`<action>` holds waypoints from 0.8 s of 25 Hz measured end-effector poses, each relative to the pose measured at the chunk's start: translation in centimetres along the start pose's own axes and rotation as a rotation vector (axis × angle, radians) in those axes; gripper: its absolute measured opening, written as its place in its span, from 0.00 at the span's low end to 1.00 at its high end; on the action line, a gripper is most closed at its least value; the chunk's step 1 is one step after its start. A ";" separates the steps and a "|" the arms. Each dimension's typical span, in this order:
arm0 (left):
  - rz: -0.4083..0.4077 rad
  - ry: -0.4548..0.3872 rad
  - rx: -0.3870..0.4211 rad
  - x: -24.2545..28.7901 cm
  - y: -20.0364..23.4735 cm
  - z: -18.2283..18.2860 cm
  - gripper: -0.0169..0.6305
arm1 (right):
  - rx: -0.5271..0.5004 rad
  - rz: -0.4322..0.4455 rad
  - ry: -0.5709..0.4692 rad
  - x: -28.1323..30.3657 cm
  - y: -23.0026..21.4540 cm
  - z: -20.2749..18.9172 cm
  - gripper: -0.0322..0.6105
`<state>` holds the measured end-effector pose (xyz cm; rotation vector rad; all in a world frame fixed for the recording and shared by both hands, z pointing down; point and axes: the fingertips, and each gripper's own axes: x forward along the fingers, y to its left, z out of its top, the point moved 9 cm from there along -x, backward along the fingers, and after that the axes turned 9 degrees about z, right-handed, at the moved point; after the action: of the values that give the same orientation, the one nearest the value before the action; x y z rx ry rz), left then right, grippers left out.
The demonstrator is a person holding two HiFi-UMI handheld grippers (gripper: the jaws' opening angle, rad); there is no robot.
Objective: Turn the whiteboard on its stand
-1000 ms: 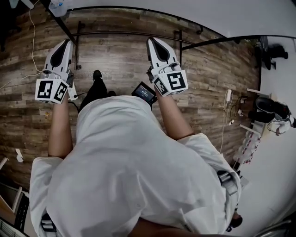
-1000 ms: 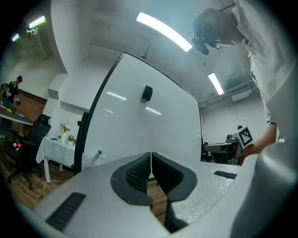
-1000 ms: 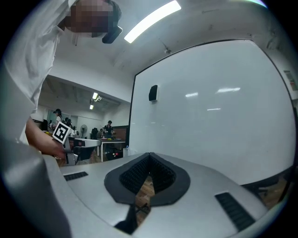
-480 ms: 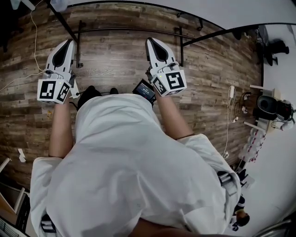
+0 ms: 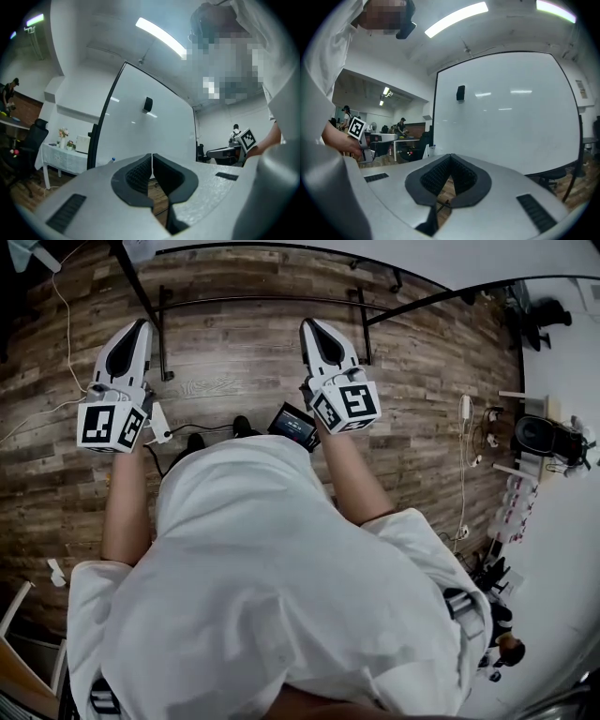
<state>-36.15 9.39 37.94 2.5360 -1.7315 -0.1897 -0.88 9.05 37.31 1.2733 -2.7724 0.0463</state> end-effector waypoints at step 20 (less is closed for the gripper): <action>-0.065 0.041 -0.004 -1.5 -5.8 -1.8 0.05 | -0.042 -0.121 -0.005 -8.3 1.6 -1.1 0.05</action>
<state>-31.05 12.84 39.15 2.5768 -1.6337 -0.1432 3.34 16.47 37.64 1.4286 -2.6795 -0.0234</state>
